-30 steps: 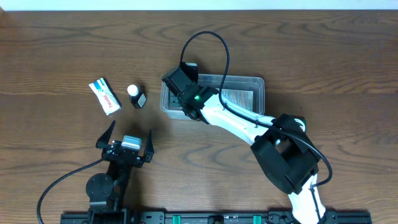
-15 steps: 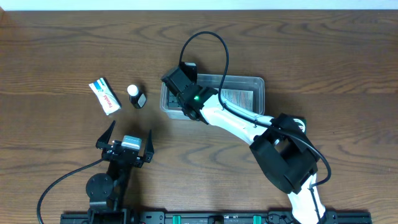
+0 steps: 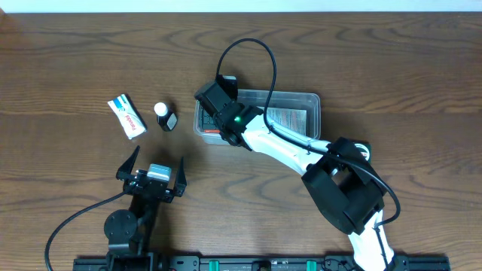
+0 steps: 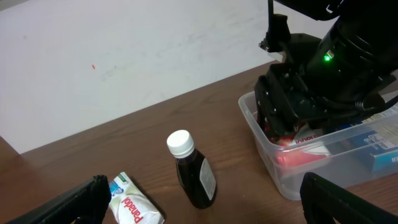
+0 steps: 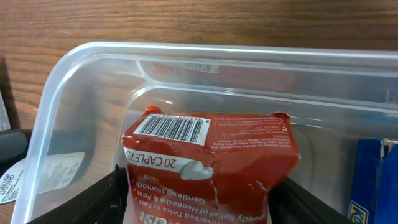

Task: Pack container
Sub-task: 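Lower the red box into the container's left side and release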

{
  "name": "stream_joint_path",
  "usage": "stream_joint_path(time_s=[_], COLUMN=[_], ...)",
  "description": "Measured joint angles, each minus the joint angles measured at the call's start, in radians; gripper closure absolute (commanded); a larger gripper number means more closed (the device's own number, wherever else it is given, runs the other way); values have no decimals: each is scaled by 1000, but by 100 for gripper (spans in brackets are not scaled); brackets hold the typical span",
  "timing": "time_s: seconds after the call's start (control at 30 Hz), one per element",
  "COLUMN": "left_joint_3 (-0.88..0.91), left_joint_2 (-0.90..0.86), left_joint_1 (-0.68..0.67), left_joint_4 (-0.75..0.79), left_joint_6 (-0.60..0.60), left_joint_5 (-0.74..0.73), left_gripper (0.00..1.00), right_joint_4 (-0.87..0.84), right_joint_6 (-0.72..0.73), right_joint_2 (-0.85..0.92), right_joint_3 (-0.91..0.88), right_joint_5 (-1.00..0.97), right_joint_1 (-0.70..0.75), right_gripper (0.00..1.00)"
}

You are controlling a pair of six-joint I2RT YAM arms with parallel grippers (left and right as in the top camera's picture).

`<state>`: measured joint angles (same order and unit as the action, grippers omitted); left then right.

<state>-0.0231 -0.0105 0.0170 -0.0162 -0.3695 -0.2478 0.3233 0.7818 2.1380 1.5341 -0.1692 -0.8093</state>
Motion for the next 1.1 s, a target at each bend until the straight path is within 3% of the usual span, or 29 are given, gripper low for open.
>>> stream_joint_path(time_s=[0.13, 0.3, 0.93, 1.1], left_joint_3=[0, 0, 0, 0], left_joint_2=[0, 0, 0, 0], left_joint_1=[0, 0, 0, 0], left_joint_4=[0, 0, 0, 0], left_joint_6=[0, 0, 0, 0], left_joint_5=[0, 0, 0, 0], left_gripper=[2, 2, 2, 2], right_joint_4=[0, 0, -14, 47], right_joint_6=[0, 1, -73, -126], right_joint_2=[0, 0, -6, -63], right_joint_3=[0, 0, 0, 0], right_joint_5=[0, -3, -3, -5], right_joint_1=[0, 0, 0, 0], right_gripper=[31, 16, 18, 5])
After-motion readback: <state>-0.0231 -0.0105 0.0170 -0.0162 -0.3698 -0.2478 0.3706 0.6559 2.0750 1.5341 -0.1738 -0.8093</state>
